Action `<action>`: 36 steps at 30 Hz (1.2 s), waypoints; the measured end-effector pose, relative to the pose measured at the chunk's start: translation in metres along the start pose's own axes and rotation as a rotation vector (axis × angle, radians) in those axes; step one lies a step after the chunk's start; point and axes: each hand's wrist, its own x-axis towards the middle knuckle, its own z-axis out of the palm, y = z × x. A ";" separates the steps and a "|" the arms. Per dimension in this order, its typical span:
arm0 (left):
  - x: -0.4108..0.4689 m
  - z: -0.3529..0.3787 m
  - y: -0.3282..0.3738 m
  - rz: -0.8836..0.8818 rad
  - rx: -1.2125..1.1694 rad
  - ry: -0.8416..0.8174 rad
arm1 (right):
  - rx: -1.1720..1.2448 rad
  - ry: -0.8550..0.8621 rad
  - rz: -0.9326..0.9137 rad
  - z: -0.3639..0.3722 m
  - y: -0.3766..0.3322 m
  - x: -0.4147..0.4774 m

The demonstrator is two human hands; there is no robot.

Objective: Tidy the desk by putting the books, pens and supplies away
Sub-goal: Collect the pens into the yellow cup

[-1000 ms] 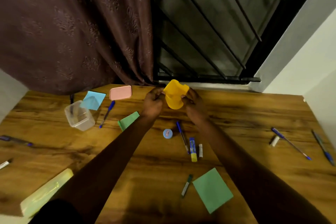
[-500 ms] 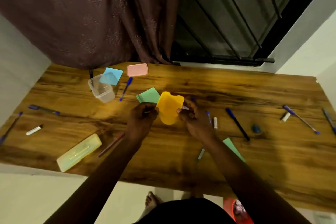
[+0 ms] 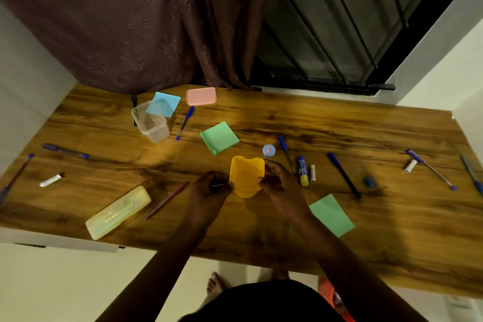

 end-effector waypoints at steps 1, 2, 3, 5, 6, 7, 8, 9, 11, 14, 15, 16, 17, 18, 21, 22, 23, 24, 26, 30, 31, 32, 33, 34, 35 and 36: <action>0.001 -0.002 0.001 0.003 0.011 -0.006 | 0.001 -0.004 0.000 -0.002 -0.001 0.000; 0.003 -0.006 0.000 0.004 0.013 -0.006 | 0.008 -0.003 0.002 -0.005 -0.002 0.002; 0.005 -0.010 0.001 0.006 0.011 0.007 | 0.015 0.001 0.009 -0.009 -0.004 0.003; 0.014 -0.022 0.004 -0.002 0.010 0.054 | -0.011 0.047 0.017 -0.022 -0.005 0.012; 0.022 -0.028 0.006 0.005 0.053 0.069 | -0.065 0.081 0.013 -0.029 -0.005 0.019; 0.030 -0.035 0.009 0.025 0.147 0.084 | -0.141 0.103 0.011 -0.038 -0.006 0.025; 0.040 -0.041 0.013 0.051 0.251 0.102 | -0.235 0.115 0.001 -0.047 -0.007 0.032; 0.053 -0.047 0.015 0.083 0.342 0.124 | -0.342 0.117 -0.007 -0.055 -0.009 0.039; 0.081 -0.056 0.017 0.146 0.516 0.156 | -0.558 0.092 0.009 -0.066 -0.013 0.057; 0.124 -0.063 0.018 0.234 0.793 0.183 | -0.749 0.053 0.041 -0.069 -0.014 0.085; 0.138 -0.064 0.019 0.246 0.863 0.183 | -0.793 0.038 0.030 -0.068 -0.011 0.095; 0.151 -0.064 0.021 0.249 0.927 0.174 | -0.836 0.030 0.018 -0.065 -0.008 0.103; 0.164 -0.063 0.023 0.235 0.981 0.151 | -0.863 0.023 0.022 -0.063 -0.005 0.111; 0.175 -0.061 0.025 0.217 1.021 0.122 | -0.869 0.020 0.026 -0.061 -0.002 0.119; 0.203 -0.056 0.031 0.177 1.170 0.049 | -0.891 0.011 0.040 -0.058 -0.002 0.134; 0.211 -0.055 0.030 0.181 1.223 0.040 | -0.902 0.002 0.044 -0.057 0.000 0.139; 0.217 -0.055 0.031 0.185 1.255 0.040 | -0.907 -0.013 0.042 -0.056 0.001 0.141; 0.224 -0.055 0.029 0.186 1.267 0.040 | -0.904 -0.020 0.034 -0.055 0.003 0.144; 0.235 -0.055 0.026 0.184 1.277 0.049 | -0.894 -0.025 0.027 -0.054 0.010 0.147; 0.248 -0.061 0.020 0.213 1.242 0.110 | -0.854 -0.009 0.009 -0.055 0.012 0.149; 0.251 -0.064 0.018 0.227 1.247 0.117 | -0.827 -0.002 0.001 -0.057 0.008 0.147; 0.254 -0.065 0.017 0.225 1.229 0.127 | -0.803 0.008 -0.009 -0.060 0.006 0.147; 0.255 -0.067 0.019 0.200 1.196 0.134 | -0.782 0.015 0.003 -0.064 0.000 0.146; 0.255 -0.067 0.021 0.174 1.177 0.133 | -0.756 0.024 0.025 -0.068 -0.005 0.144; 0.256 -0.067 0.024 0.171 1.161 0.138 | -0.721 0.041 0.049 -0.073 -0.009 0.143; 0.257 -0.067 0.027 0.177 1.163 0.139 | -0.676 0.070 0.059 -0.077 -0.011 0.142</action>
